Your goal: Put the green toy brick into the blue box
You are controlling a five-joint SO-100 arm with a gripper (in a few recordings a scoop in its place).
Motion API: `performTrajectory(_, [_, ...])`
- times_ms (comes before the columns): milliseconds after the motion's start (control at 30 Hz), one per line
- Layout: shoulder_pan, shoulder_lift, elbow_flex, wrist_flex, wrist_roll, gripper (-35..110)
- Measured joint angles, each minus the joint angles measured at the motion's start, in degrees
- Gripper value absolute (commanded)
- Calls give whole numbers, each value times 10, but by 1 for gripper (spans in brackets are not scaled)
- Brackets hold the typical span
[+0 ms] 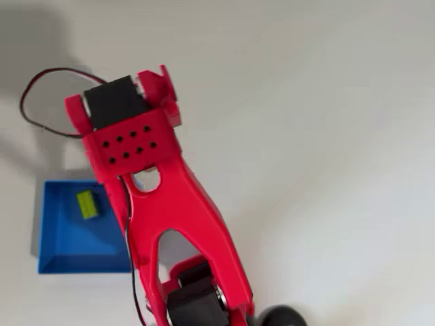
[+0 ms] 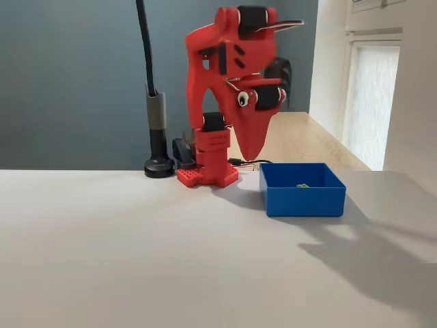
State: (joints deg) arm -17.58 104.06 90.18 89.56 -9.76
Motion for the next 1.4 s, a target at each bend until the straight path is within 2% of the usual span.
performTrajectory(300, [71, 82, 40, -31, 34, 0])
performTrajectory(533, [113, 233, 223, -156, 29, 0])
performTrajectory(733, [127, 337, 345, -207, 43, 0])
performTrajectory(1067, [159, 536, 546, -255, 56, 0])
performTrajectory(1400, [173, 729, 738, -258, 56, 0])
